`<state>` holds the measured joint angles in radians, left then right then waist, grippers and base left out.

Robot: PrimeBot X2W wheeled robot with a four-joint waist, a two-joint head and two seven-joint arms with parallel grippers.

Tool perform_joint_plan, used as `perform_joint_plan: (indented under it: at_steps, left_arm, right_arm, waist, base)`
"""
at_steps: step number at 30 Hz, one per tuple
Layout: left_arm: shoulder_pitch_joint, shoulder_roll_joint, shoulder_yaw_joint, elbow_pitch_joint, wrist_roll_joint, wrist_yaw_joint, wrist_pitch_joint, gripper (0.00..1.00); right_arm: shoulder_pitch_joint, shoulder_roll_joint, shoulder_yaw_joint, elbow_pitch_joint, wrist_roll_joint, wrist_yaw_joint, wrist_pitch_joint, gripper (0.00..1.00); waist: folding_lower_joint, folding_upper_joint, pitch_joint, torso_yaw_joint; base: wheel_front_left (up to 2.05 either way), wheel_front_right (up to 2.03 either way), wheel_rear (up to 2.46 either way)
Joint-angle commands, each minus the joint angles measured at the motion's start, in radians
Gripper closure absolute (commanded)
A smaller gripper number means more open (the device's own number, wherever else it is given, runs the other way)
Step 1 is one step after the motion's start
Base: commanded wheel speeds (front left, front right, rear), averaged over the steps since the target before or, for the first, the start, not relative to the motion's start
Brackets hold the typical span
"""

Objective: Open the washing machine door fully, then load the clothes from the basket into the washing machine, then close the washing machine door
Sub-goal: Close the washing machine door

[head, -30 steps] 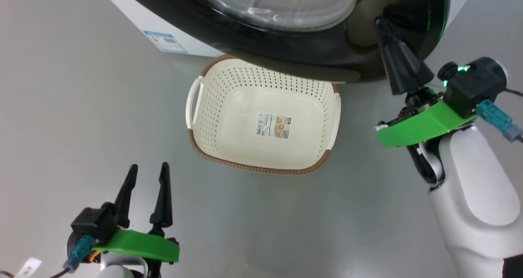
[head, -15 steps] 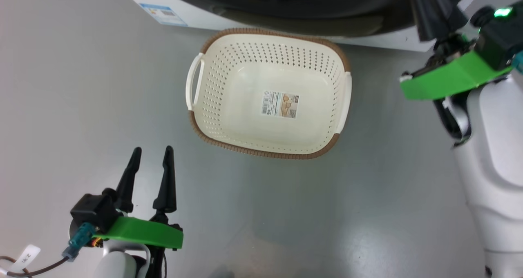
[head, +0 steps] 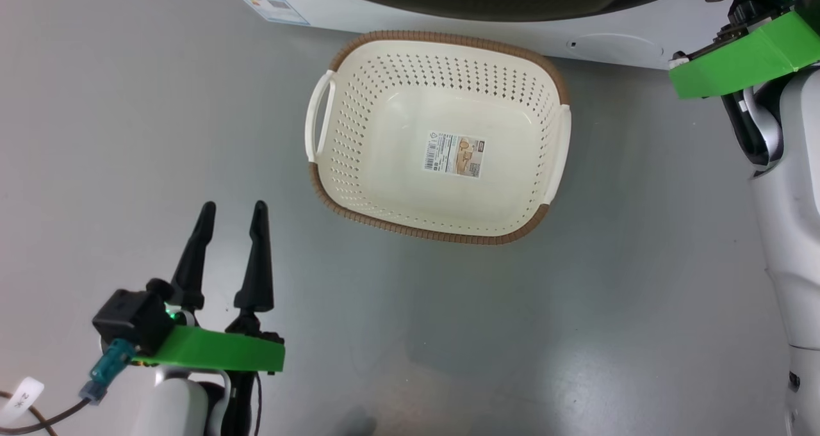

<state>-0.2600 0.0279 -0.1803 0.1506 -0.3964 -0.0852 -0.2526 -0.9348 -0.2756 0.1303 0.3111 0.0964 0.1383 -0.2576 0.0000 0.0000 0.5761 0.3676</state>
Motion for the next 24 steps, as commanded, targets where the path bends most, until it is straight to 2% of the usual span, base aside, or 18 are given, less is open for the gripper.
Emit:
perform_joint_plan:
  at_steps: [1,12,13,15,16,17,24]
  left_arm:
    - [0.005,0.022,0.043,-0.027,0.001,-0.008,-0.009,0.0]
    - [0.008,0.022,0.083,0.022,-0.017,-0.013,-0.009,0.0]
    - [0.01,0.022,0.085,0.025,-0.011,-0.016,-0.009,0.0]
    - [0.016,0.022,0.095,0.033,0.005,-0.02,-0.009,0.0]
    - [0.021,0.022,0.1,0.038,0.011,-0.021,-0.009,0.0]
    - [0.027,0.022,0.105,0.044,0.017,-0.023,-0.009,0.0]
    - [0.079,0.022,0.143,0.061,0.068,-0.032,-0.009,0.0]
  right_arm:
    - [-0.018,0.002,-0.015,-0.019,-0.009,-0.008,-0.004,1.0]
    - [0.095,0.024,-0.022,-0.079,0.007,-0.008,-0.004,0.99]
    - [0.116,0.028,-0.023,-0.093,0.008,-0.008,-0.004,0.85]
    - [0.168,0.041,-0.032,-0.125,0.014,-0.008,-0.004,0.47]
    - [0.195,0.046,-0.032,-0.143,0.017,-0.008,-0.004,0.14]
    - [0.225,0.051,-0.034,-0.161,0.02,-0.008,-0.004,0.0]
    - [0.429,0.085,-0.057,-0.245,0.036,-0.008,-0.004,0.0]
  waist:
    - [0.0,0.0,-0.005,-0.002]
    - [0.0,0.0,-0.06,-0.064]
    - [0.0,0.0,-0.07,-0.073]
    - [0.0,0.0,-0.094,-0.092]
    - [0.0,0.0,-0.107,-0.102]
    - [0.0,0.0,-0.121,-0.112]
    - [0.0,0.0,-0.23,-0.188]
  base:
    - [0.0,0.0,0.0]
    - [0.0,0.0,0.0]
    - [0.0,0.0,0.0]
    - [0.0,0.0,0.0]
    - [0.0,0.0,0.0]
    - [0.0,0.0,0.0]
    - [0.0,0.0,0.0]
